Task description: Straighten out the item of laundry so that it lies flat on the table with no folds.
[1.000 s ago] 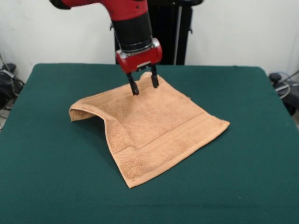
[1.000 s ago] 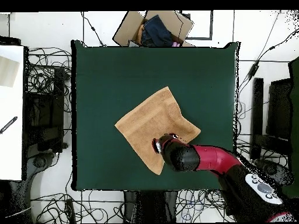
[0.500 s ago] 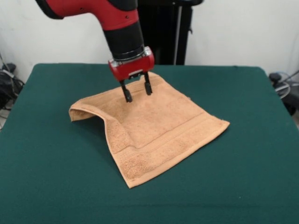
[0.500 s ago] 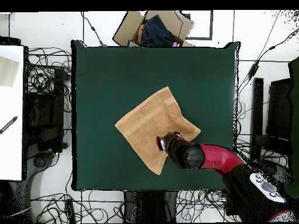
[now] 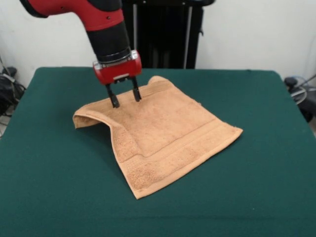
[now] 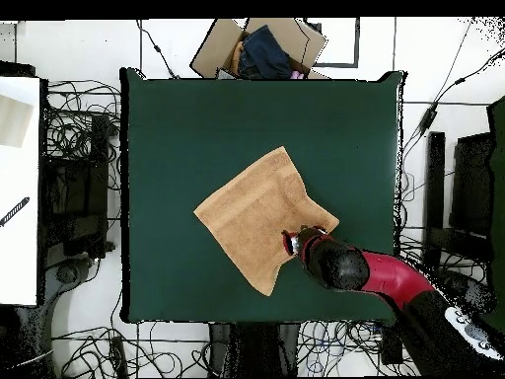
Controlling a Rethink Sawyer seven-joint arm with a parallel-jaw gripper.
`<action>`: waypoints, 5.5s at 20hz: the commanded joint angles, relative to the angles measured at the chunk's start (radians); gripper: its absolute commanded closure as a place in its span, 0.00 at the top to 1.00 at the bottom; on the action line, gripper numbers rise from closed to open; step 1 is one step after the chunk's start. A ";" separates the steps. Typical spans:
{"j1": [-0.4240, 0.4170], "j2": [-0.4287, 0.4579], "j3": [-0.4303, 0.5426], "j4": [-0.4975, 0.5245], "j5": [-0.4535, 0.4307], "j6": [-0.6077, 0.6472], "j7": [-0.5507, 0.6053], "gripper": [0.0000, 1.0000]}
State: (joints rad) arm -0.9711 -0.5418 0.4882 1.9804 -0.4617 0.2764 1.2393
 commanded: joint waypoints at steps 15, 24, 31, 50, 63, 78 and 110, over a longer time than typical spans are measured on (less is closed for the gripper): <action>0.122 -0.036 -0.189 0.058 -0.317 -0.180 0.168 1.00; 0.242 0.038 -0.348 0.043 -0.281 -0.265 0.197 1.00; 0.320 0.165 -0.465 -0.016 -0.256 -0.420 0.224 1.00; 0.488 0.367 -0.661 -0.075 -0.093 -0.689 0.184 1.00; 0.100 -0.054 -0.152 0.081 -0.117 -0.143 0.046 1.00; -0.025 0.042 -0.022 0.020 -0.141 -0.087 0.057 1.00; -0.304 0.303 0.237 -0.089 -0.116 0.105 -0.035 1.00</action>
State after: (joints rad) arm -1.2721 -0.2945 0.6473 2.0097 -0.5958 0.3061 1.2393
